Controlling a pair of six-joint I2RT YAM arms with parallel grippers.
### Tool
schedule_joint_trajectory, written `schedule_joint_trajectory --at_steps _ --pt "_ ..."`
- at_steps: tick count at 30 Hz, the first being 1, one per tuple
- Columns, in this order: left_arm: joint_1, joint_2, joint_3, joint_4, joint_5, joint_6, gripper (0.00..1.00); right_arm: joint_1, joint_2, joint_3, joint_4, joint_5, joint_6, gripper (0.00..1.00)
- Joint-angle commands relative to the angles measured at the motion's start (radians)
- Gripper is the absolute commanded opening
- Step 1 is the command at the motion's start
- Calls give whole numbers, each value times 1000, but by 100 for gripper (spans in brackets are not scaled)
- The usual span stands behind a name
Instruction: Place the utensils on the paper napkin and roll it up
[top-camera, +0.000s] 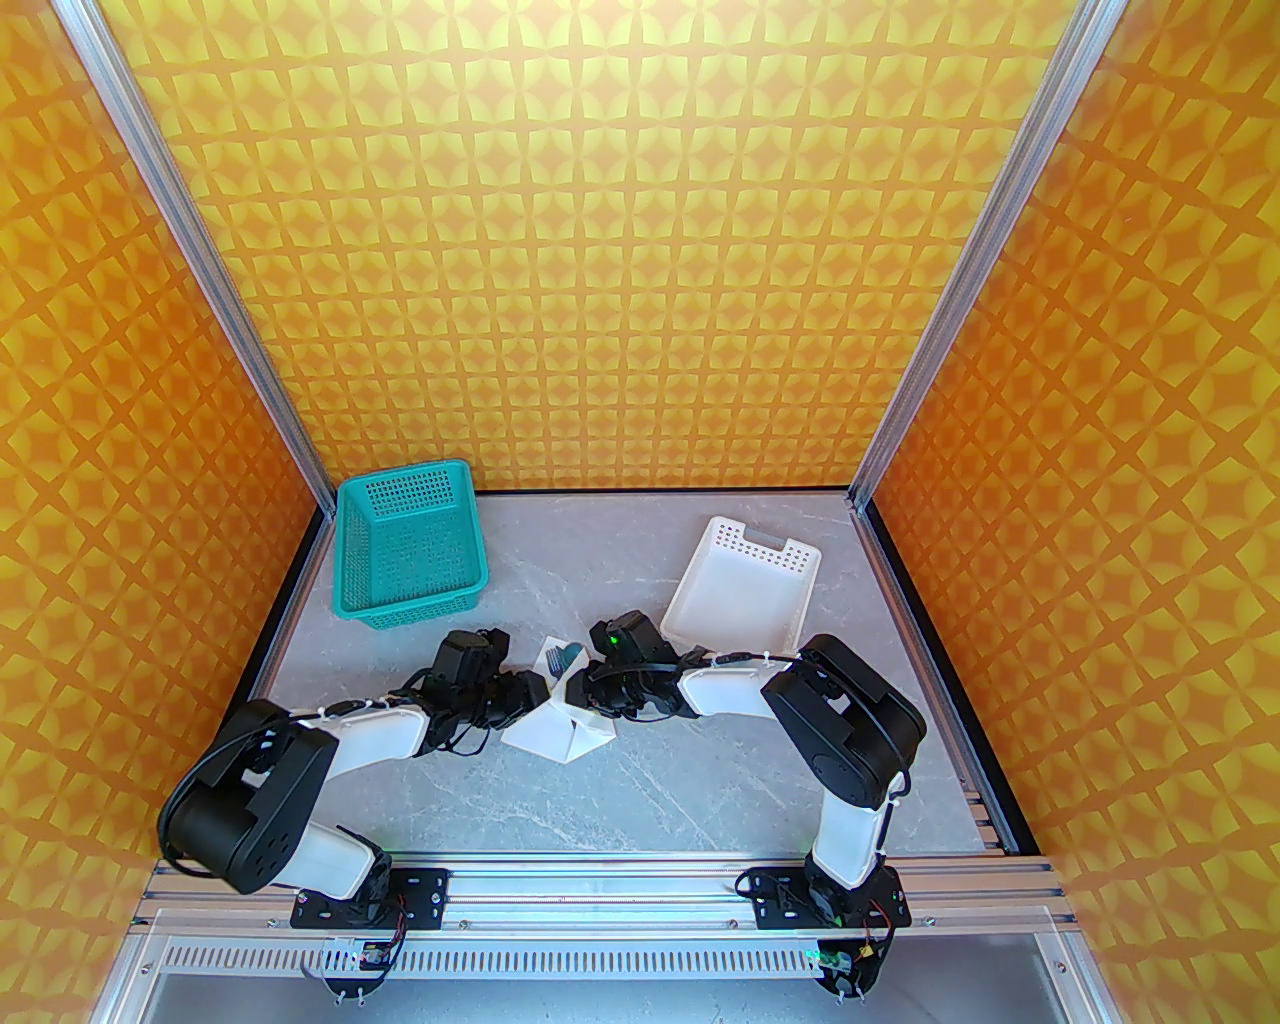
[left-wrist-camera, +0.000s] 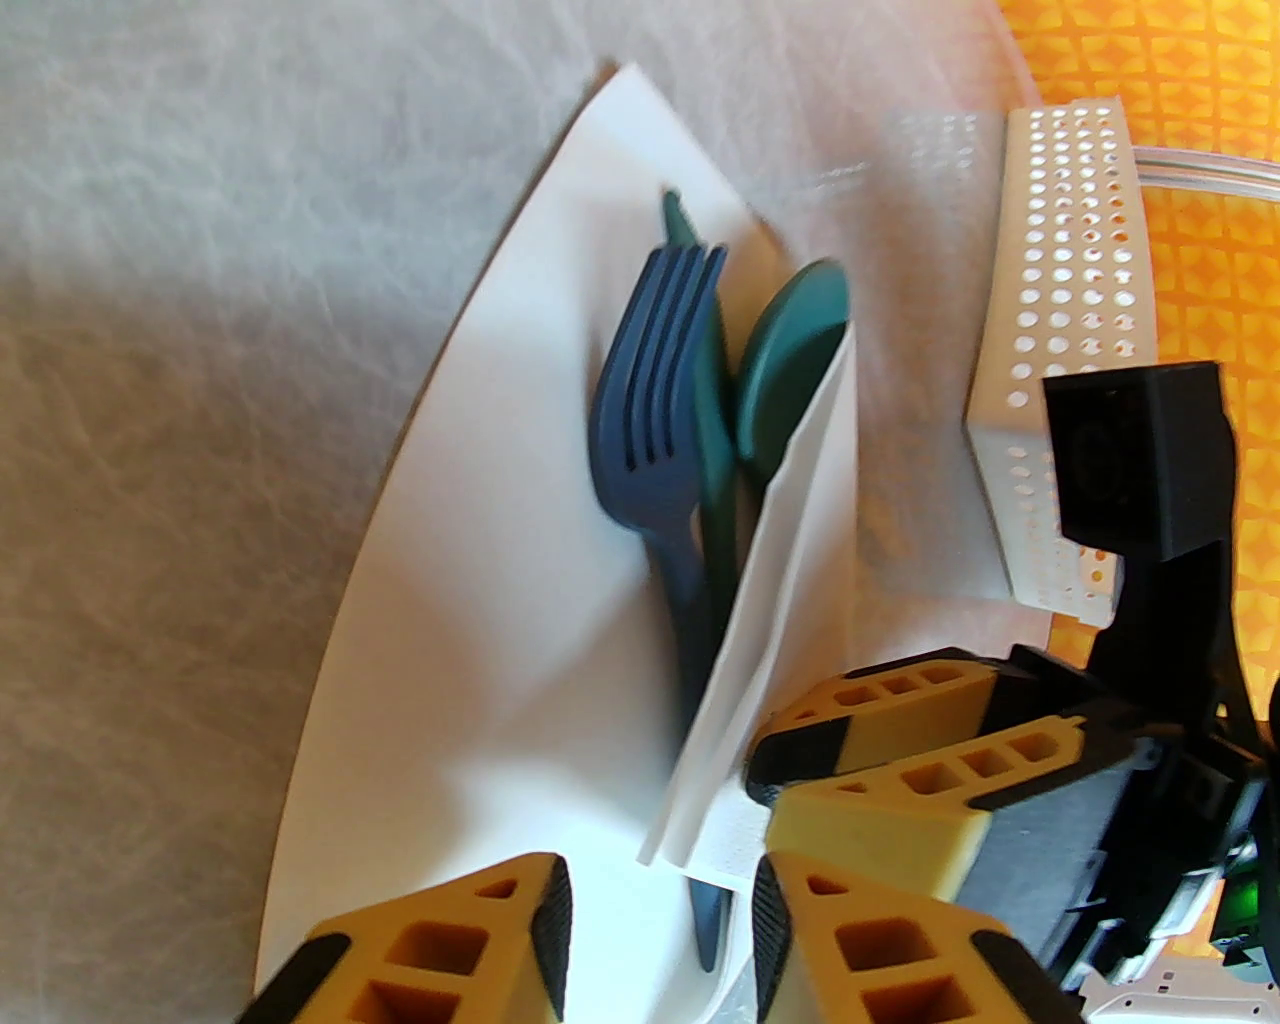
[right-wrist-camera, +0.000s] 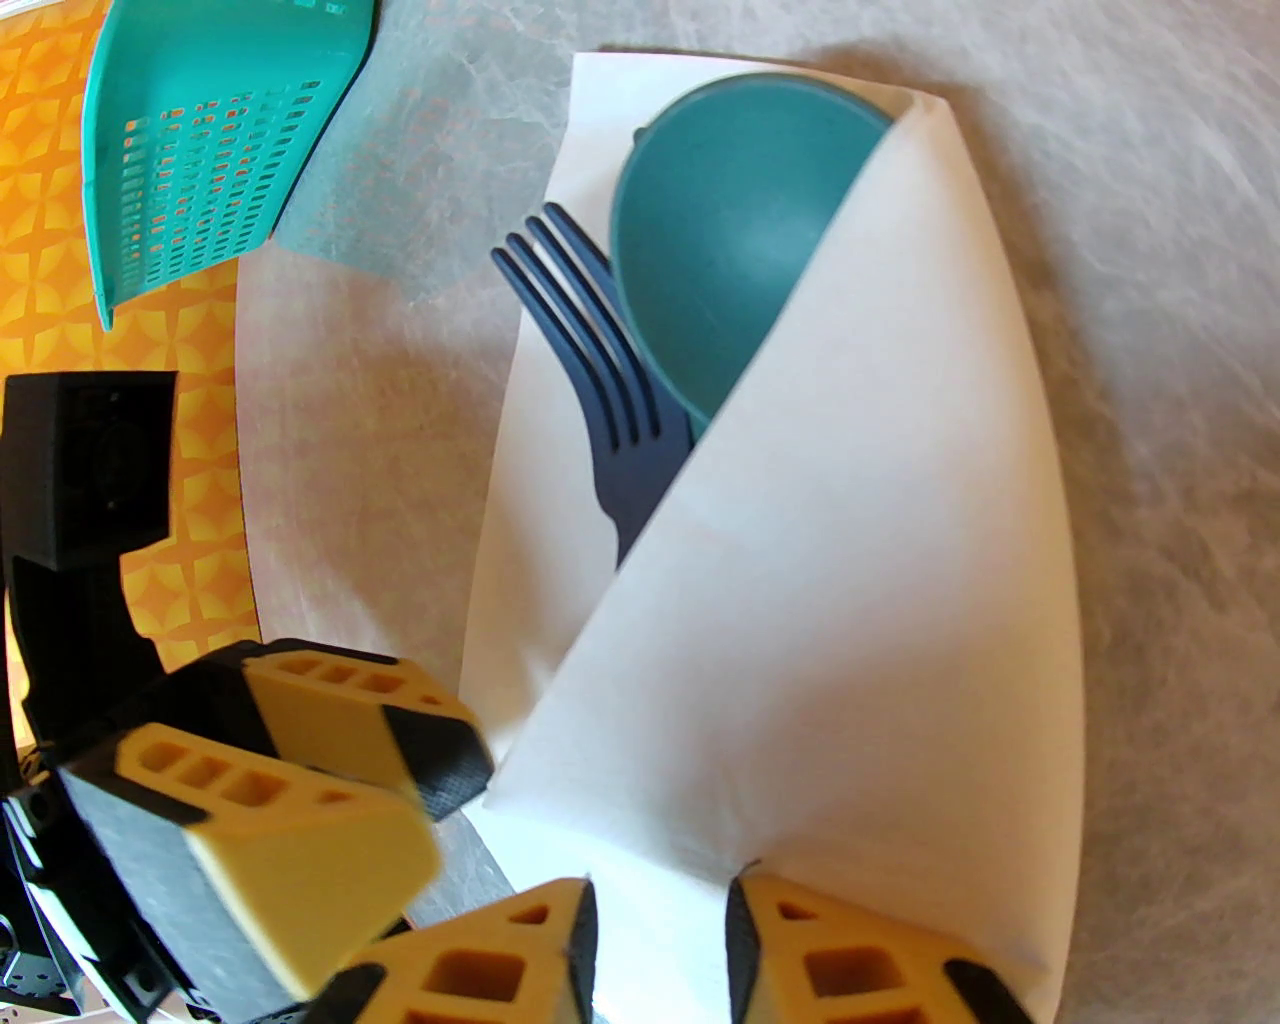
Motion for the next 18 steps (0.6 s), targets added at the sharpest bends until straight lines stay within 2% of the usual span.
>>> schedule_joint_trajectory --at_steps 1,8,13,18 --pt "-12 16 32 35 13 22 35 4 38 -21 -109 46 -20 29" --pt "-23 54 44 44 13 21 32 4 40 -11 -119 46 -23 29" --pt "-28 71 61 25 12 41 26 4 42 -2 -122 41 -24 29" --pt "-29 84 68 -1 -7 62 25 5 37 0 -132 42 -29 29"
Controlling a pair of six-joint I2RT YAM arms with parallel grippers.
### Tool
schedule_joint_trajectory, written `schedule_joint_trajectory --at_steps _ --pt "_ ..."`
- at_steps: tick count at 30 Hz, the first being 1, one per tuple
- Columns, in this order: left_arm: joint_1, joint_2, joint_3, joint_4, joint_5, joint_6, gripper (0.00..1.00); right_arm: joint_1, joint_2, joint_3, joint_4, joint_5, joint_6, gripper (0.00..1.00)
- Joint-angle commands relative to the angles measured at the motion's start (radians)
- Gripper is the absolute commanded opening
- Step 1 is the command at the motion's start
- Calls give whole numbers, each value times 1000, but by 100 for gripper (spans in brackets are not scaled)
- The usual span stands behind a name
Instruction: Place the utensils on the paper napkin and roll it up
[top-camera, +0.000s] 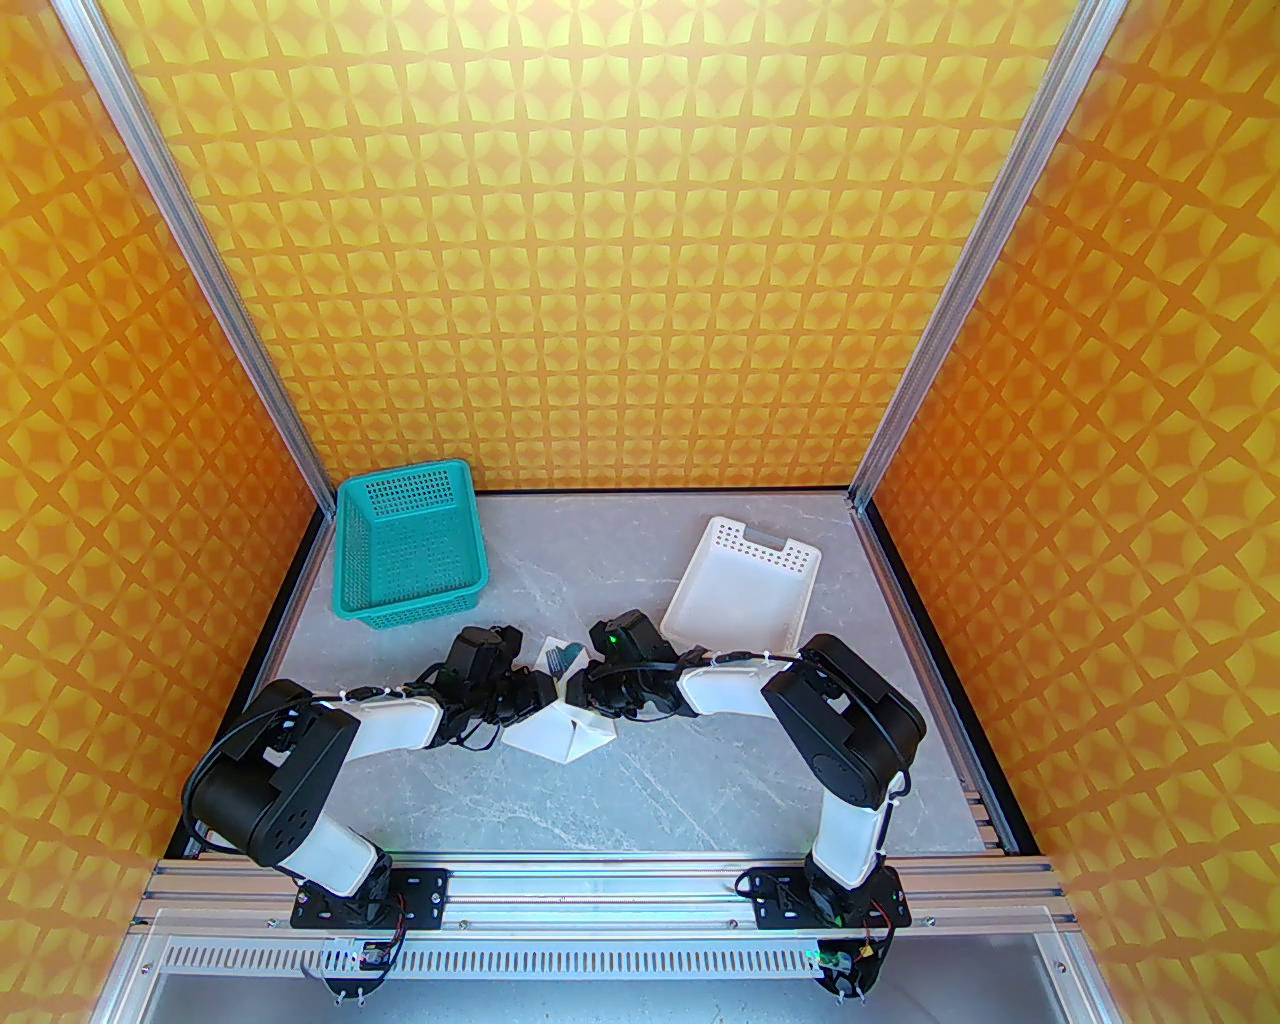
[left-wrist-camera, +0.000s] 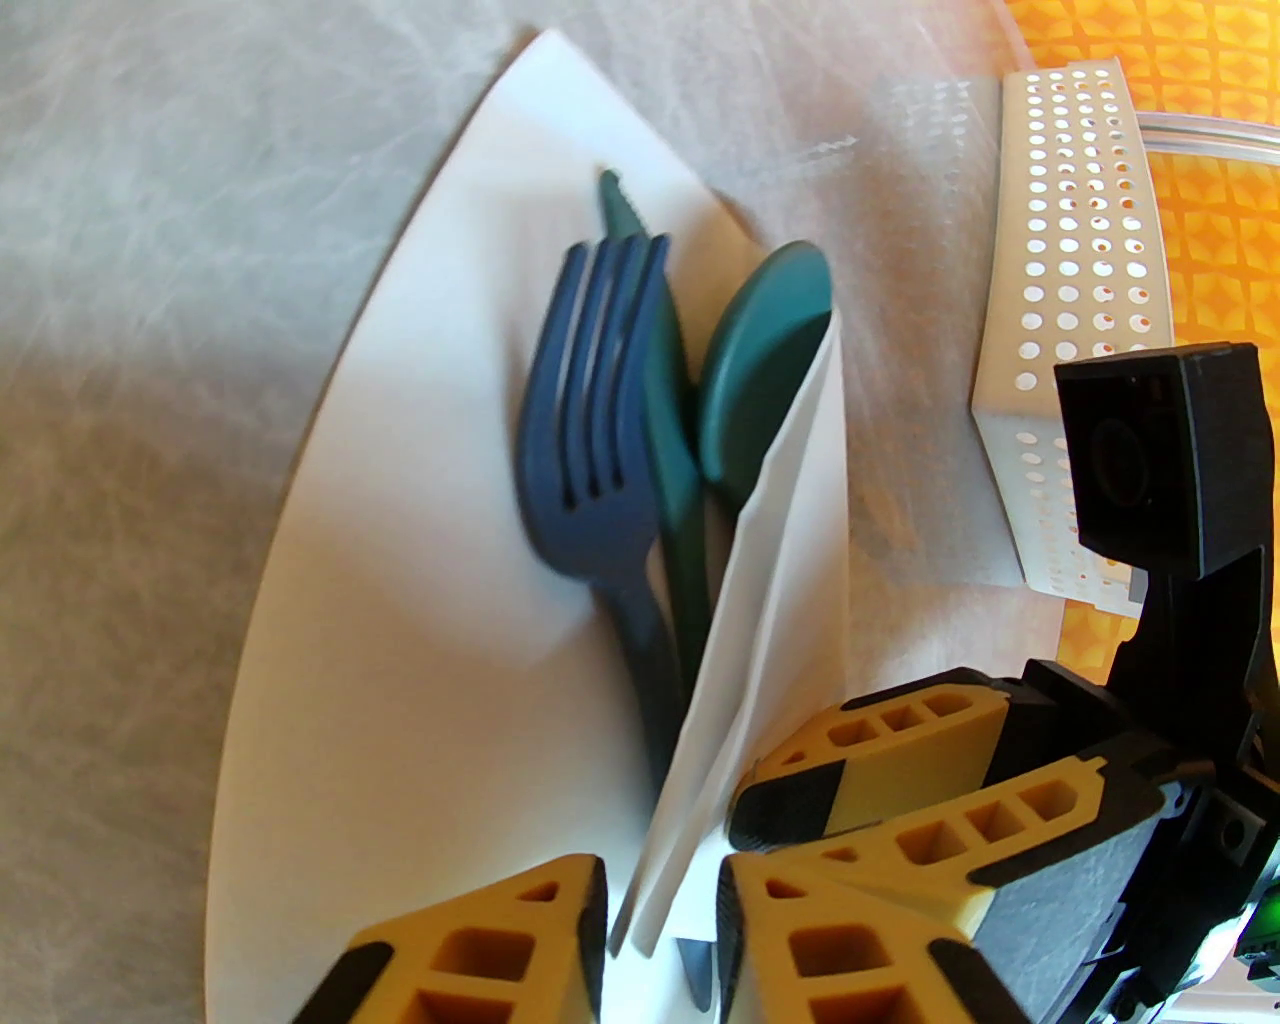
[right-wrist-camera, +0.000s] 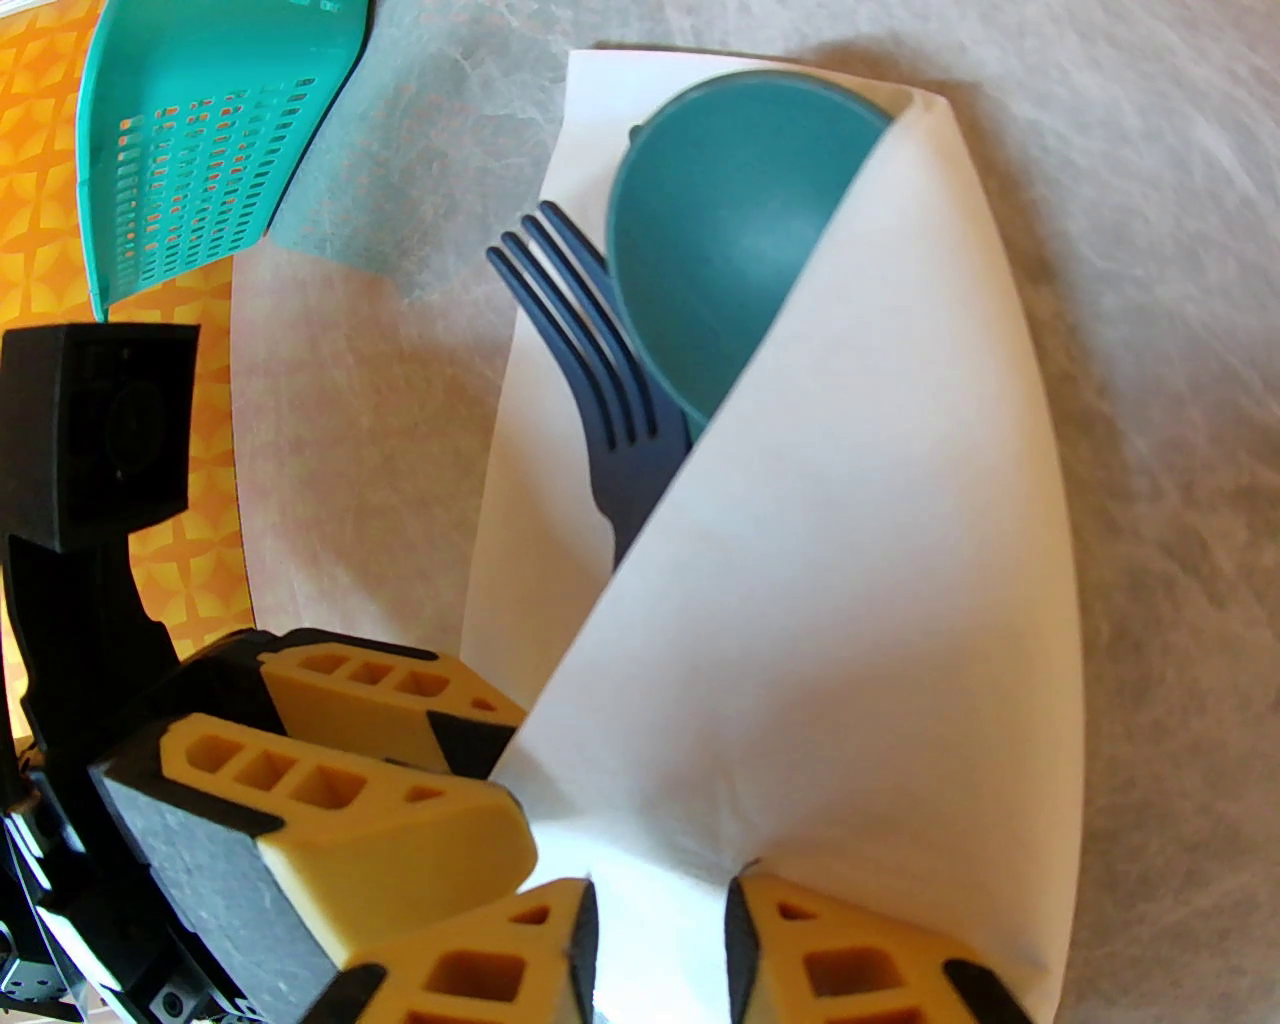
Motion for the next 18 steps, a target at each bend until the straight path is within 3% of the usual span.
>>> schedule_joint_trajectory --at_steps 1,9,18 --pt "-5 15 19 -23 -7 33 24 5 37 -10 -108 41 -23 29" --pt "-5 -11 20 -93 -56 78 3 5 10 4 -116 37 -31 30" --pt "-3 -12 15 -126 -86 101 0 -9 -151 21 -226 66 -99 27"
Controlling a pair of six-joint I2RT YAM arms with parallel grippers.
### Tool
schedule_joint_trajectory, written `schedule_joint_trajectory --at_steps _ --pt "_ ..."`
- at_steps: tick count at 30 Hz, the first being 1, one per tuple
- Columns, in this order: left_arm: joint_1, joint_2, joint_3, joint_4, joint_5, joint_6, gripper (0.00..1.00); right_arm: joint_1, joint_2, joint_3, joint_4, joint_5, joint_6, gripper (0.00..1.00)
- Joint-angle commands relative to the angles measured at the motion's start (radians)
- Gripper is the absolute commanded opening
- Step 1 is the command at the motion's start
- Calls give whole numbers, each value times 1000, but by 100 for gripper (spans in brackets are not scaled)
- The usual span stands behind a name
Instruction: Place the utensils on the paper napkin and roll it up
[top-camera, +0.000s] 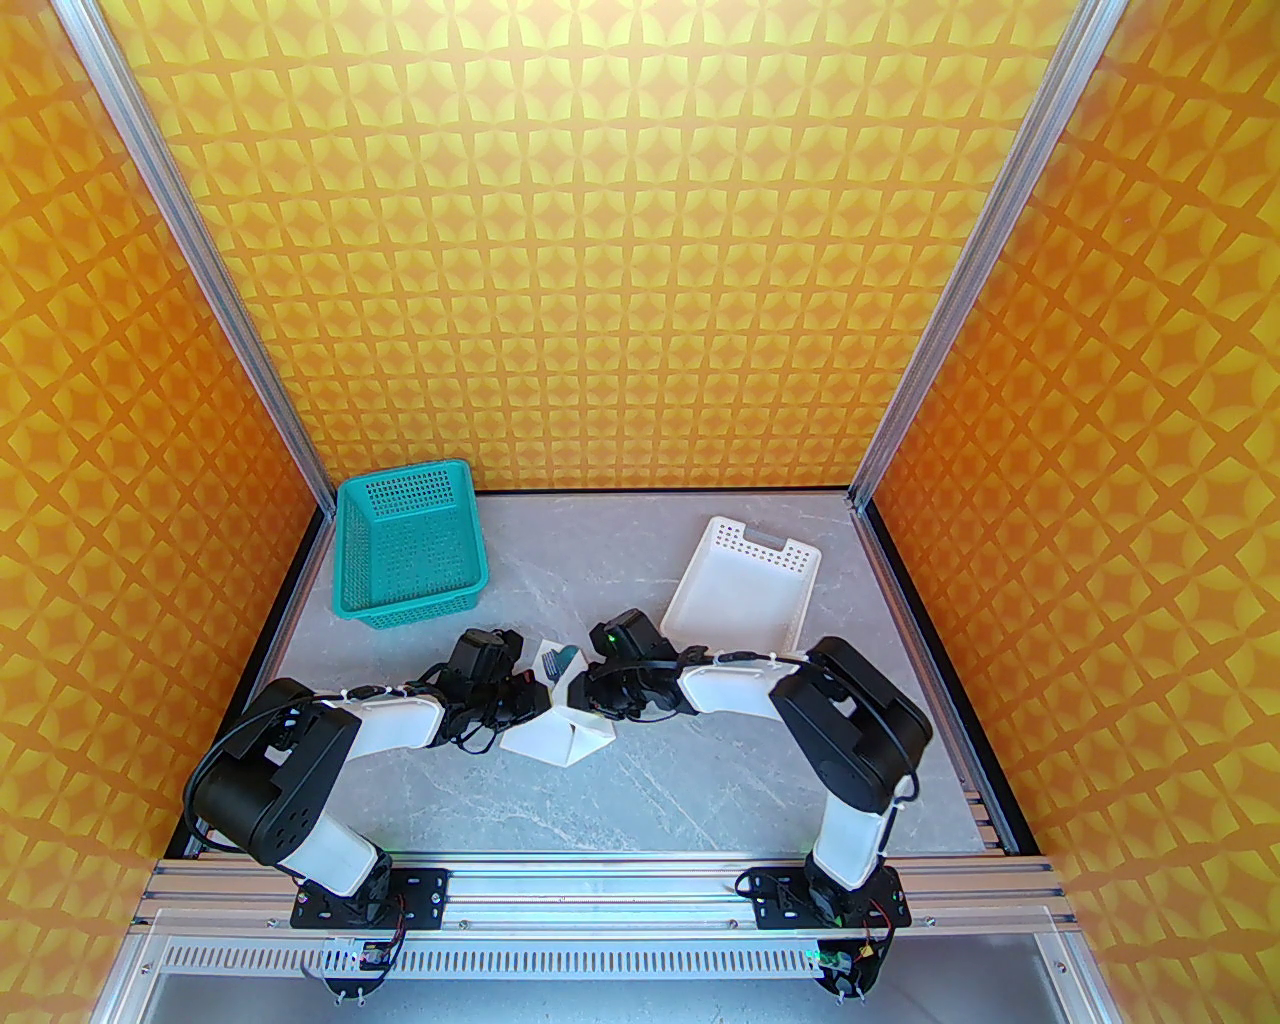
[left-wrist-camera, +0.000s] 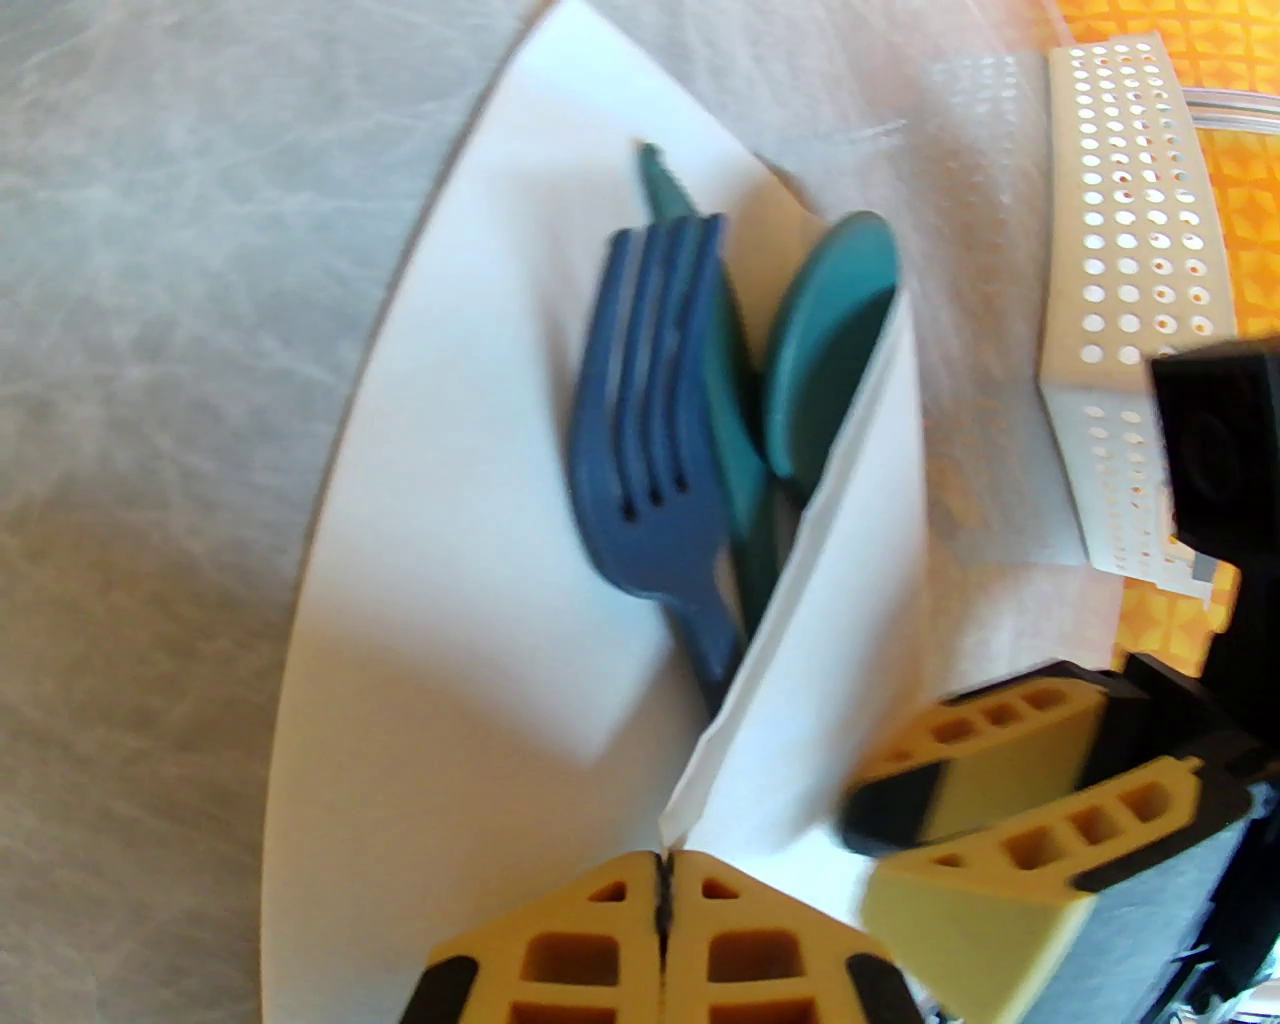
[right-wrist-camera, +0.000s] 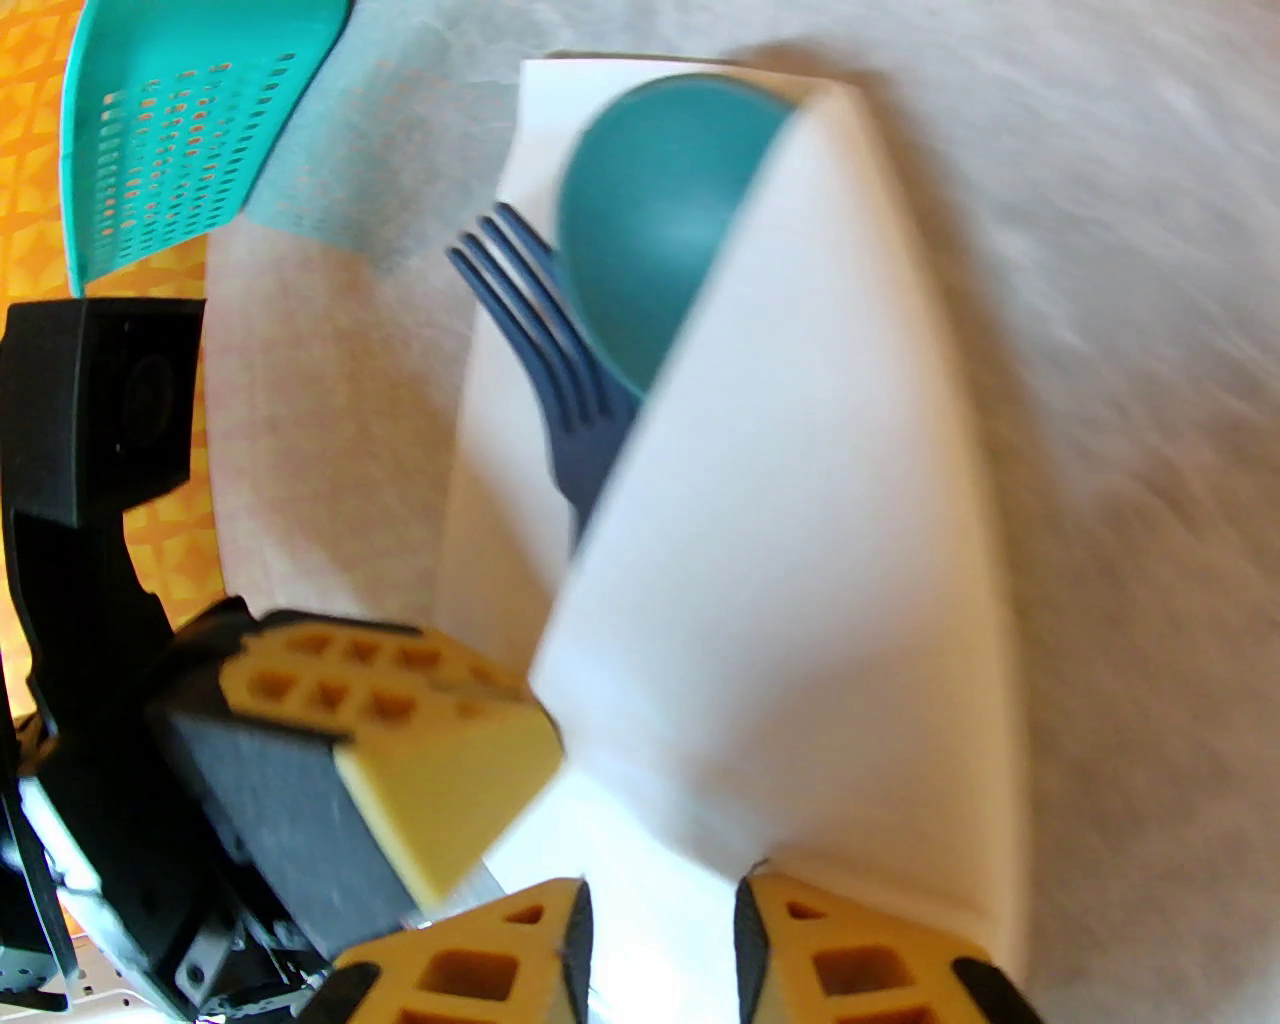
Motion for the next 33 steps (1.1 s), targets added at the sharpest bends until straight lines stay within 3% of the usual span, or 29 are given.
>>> schedule_joint_trajectory --at_steps 1,9,13,20,33 --pt "-1 -13 11 -45 -42 32 0 -14 -99 -6 -88 40 -53 25" --pt "-1 -10 6 -46 -46 38 0 -36 -204 -137 -71 -10 -85 3" --pt "-1 -9 4 -43 -46 39 0 -31 -203 -207 39 -74 -44 2" --pt "-2 -13 -2 -59 -69 45 0 -18 -186 -240 128 -78 -11 1" --pt "-1 -21 11 -91 -84 57 0 -1 -134 -253 145 -82 -11 1"
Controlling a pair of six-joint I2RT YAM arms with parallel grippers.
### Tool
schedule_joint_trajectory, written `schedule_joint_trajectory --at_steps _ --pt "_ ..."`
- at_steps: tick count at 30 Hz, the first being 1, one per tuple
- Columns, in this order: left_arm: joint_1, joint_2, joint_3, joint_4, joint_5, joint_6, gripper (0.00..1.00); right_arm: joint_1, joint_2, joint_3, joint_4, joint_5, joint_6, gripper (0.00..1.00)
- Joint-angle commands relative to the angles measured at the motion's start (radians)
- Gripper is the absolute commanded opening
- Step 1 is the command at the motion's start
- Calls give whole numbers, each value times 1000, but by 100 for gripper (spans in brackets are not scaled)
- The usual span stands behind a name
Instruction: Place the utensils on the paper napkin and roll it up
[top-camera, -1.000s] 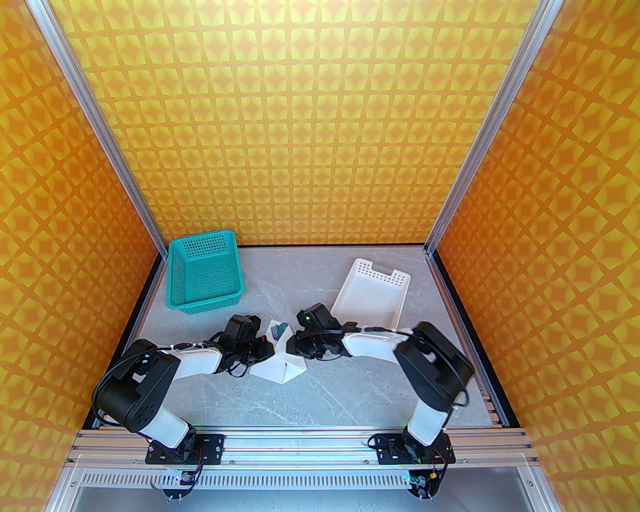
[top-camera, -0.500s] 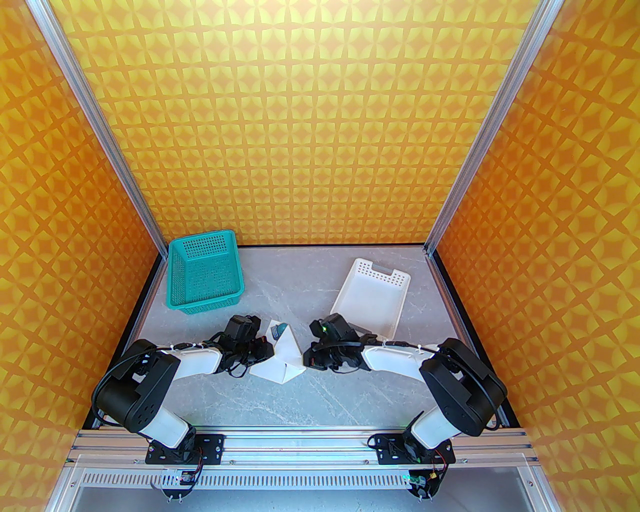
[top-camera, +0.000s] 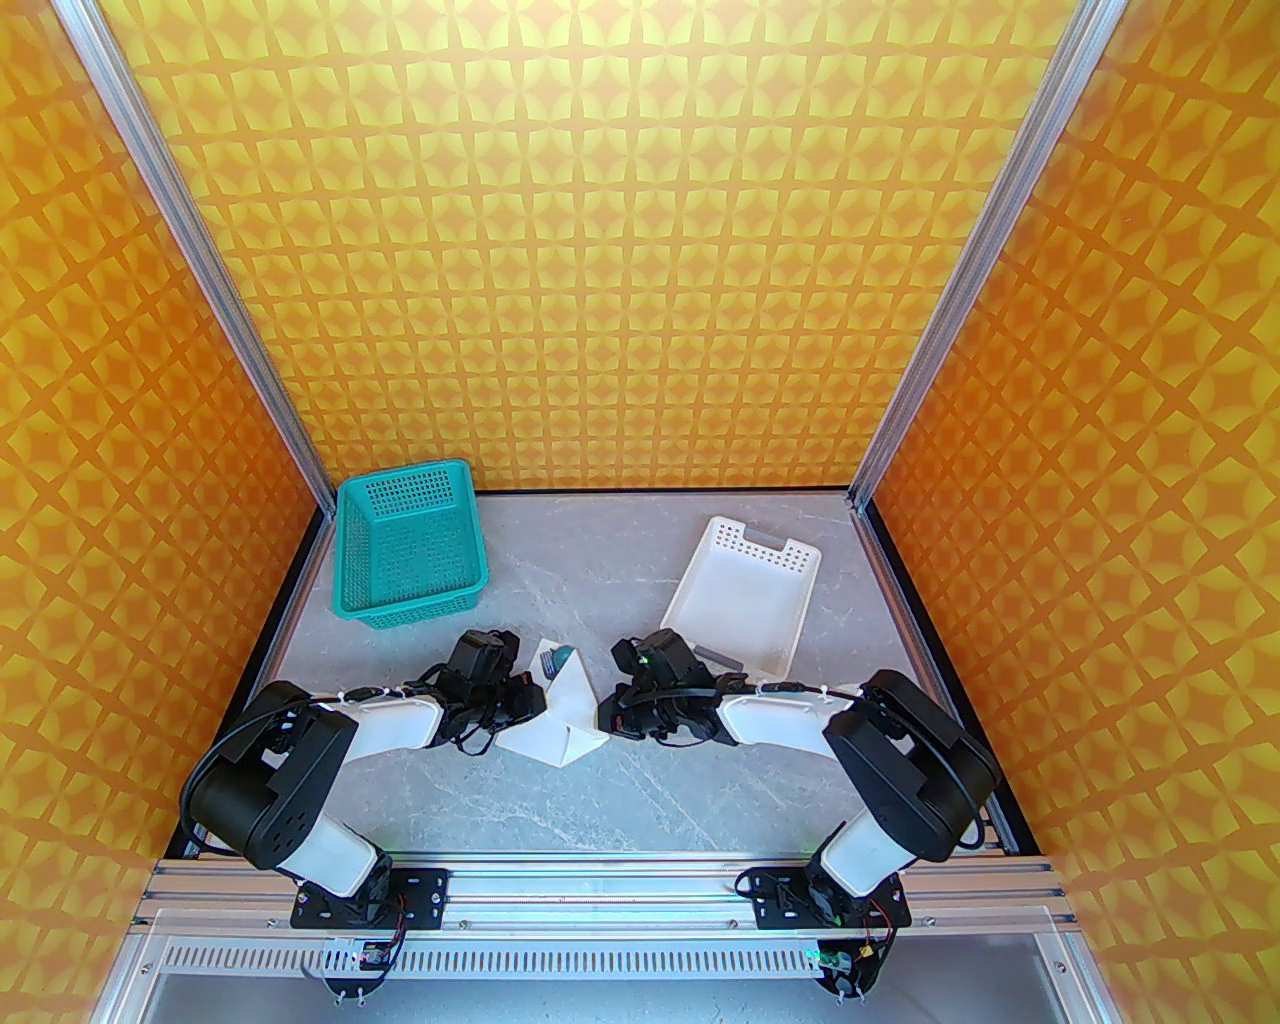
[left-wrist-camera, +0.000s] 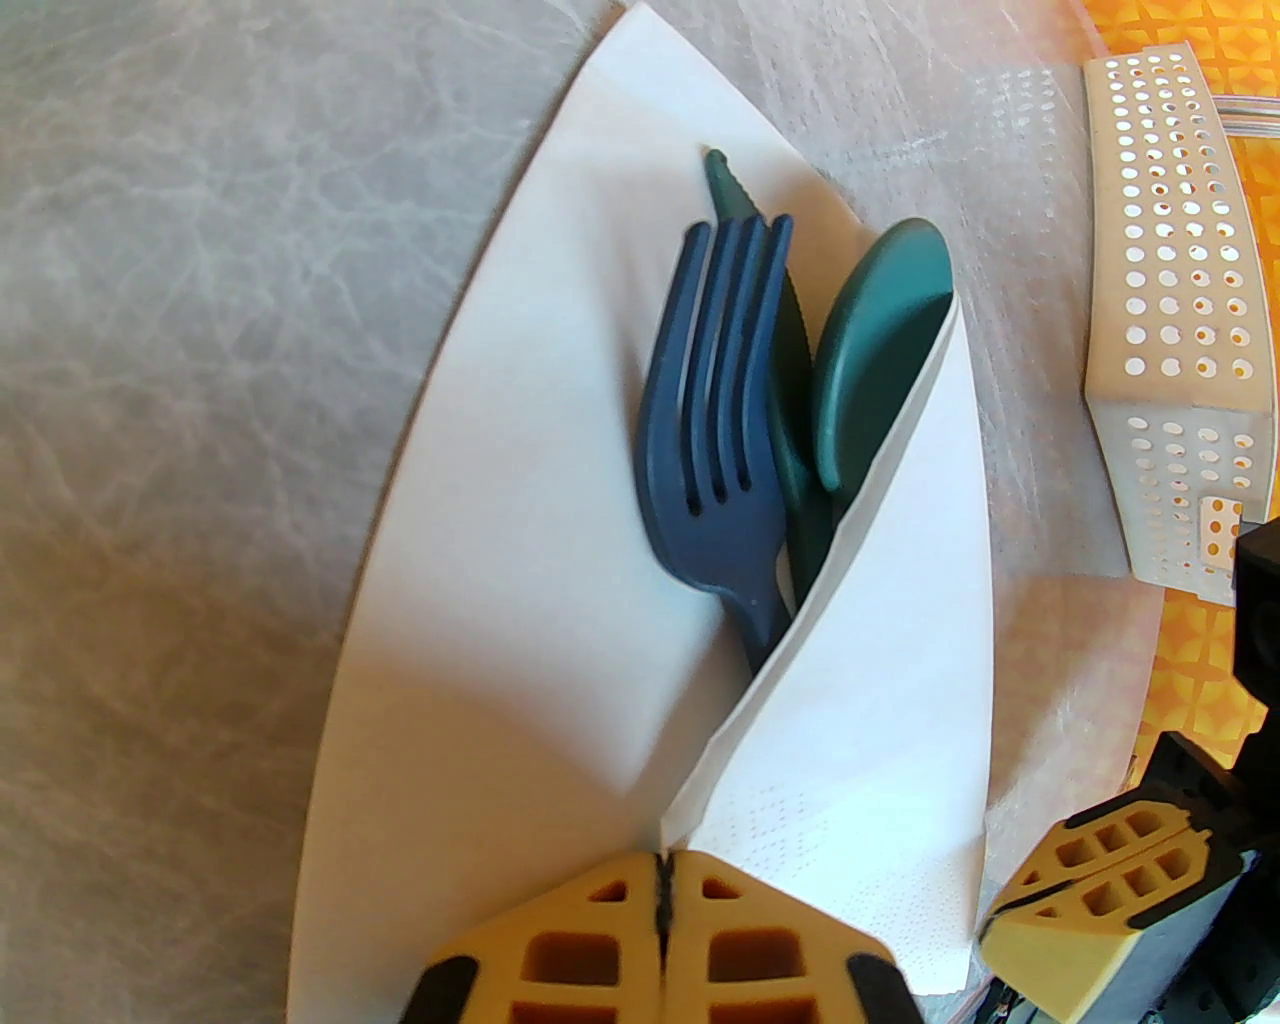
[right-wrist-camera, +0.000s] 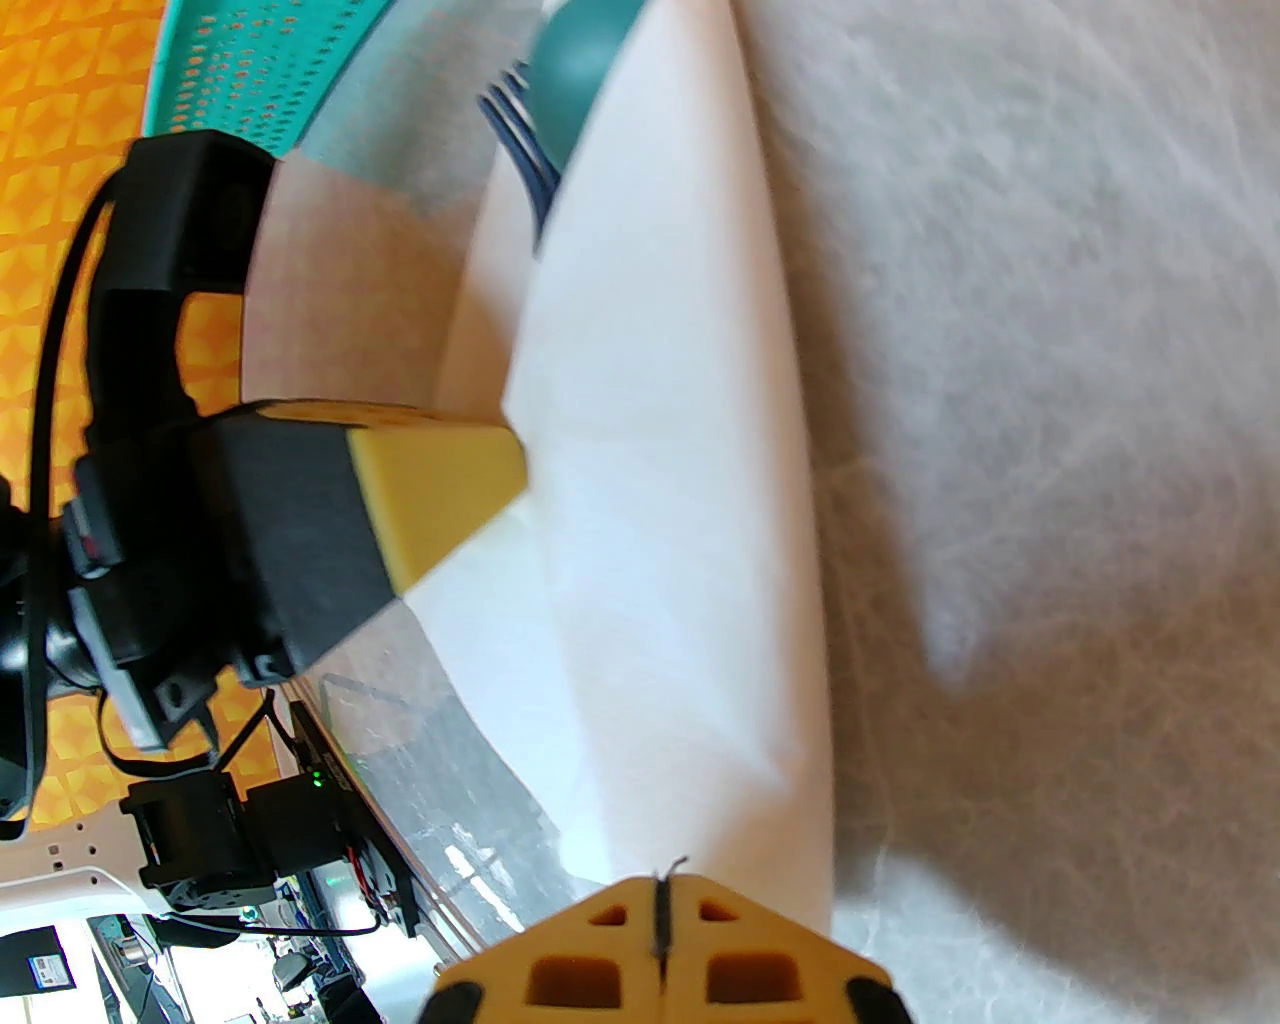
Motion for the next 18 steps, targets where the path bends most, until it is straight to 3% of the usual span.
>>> schedule_joint_trajectory --at_steps 1,18 --pt "-1 -8 9 -57 -38 27 0 12 17 -20 24 -16 11 1" --pt "-2 -10 24 -119 -86 45 0 22 79 -60 25 23 18 1"
